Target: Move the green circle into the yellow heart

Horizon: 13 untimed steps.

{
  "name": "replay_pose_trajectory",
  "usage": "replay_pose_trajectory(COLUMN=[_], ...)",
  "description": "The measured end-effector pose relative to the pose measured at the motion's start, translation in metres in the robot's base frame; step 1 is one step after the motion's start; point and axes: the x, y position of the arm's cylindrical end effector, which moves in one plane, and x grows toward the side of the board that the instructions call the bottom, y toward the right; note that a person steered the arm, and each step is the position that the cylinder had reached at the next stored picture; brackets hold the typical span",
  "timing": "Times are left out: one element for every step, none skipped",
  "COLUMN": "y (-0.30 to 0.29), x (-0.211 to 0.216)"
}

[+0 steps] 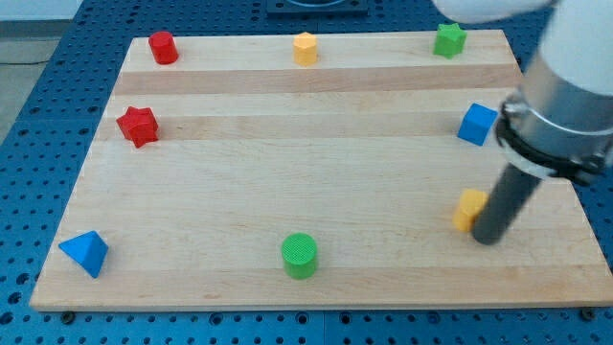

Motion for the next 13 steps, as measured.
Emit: replay_pose_trajectory(y=[-0.035, -0.021, -0.024, -0.068, -0.108, -0.124, -0.205, -0.25, -0.236, -0.207, -0.204, -0.2, -0.192], x=[-0.026, -0.023, 0.007, 0.052, 0.074, 0.072, 0.074, 0.073, 0.053, 0.031, 0.039, 0.063, 0.055])
